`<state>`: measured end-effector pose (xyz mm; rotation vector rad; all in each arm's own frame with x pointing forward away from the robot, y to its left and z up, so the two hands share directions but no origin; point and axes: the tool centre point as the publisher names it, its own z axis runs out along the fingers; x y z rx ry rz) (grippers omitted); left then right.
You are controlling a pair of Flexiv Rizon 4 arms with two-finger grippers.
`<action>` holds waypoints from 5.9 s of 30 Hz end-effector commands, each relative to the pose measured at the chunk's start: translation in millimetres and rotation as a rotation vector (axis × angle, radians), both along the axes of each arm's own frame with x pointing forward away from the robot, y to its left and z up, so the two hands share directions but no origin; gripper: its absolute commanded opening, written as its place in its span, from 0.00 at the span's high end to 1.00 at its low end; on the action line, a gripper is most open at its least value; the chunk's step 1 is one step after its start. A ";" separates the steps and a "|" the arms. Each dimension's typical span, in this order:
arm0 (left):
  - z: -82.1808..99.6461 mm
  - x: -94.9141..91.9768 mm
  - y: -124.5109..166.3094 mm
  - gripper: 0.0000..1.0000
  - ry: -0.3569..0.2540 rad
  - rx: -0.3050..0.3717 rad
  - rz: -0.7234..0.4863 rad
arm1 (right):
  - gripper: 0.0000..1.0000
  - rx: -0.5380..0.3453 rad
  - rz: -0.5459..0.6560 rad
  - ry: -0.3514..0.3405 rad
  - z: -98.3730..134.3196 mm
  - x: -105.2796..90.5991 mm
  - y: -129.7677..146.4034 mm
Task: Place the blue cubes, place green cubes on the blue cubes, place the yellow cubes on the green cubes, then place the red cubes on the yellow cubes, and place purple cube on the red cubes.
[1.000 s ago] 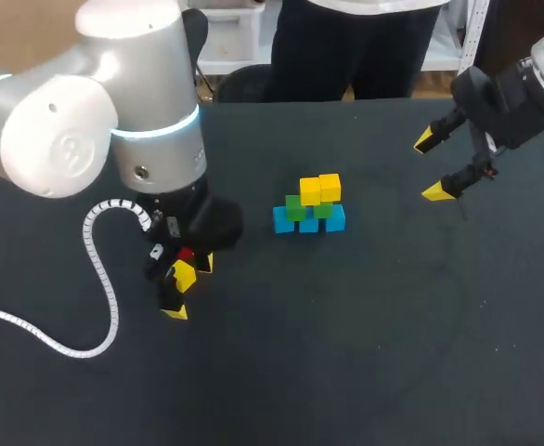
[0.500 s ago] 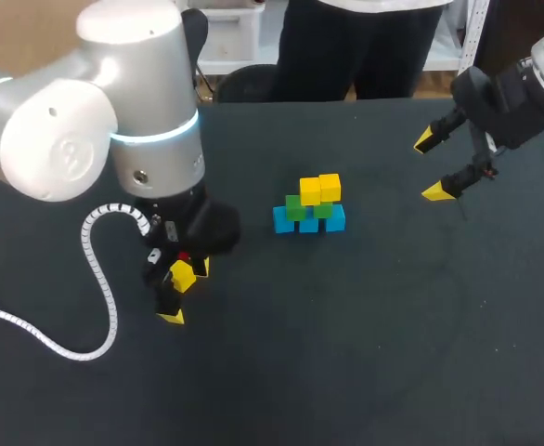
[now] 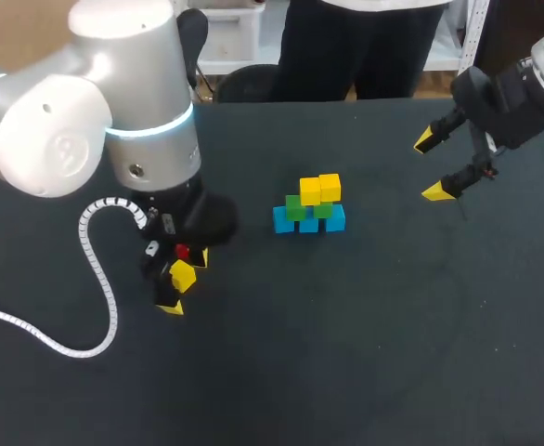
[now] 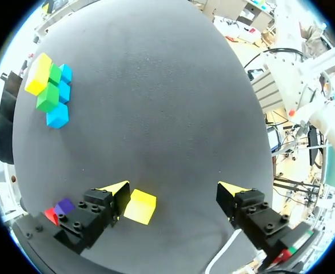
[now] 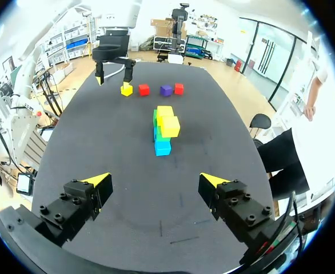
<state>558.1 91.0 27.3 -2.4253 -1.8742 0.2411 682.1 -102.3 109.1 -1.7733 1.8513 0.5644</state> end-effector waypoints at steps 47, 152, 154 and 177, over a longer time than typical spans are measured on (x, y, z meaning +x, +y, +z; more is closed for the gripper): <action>-18.5 15.3 11.4 0.00 0.031 0.063 0.032 | 0.00 0.002 -0.001 -0.002 0.0 -1.0 -0.4; 50.1 90.4 -79.5 1.00 -0.079 0.024 0.418 | 0.00 0.002 -0.001 -0.002 0.0 -1.0 -0.4; 48.8 90.2 -79.1 1.00 -0.076 0.021 0.422 | 0.00 0.002 -0.001 -0.002 0.0 -1.0 -0.4; 12.4 50.5 -93.9 1.00 -0.039 -0.048 0.489 | 0.00 0.002 -0.001 -0.002 0.0 -1.0 -0.4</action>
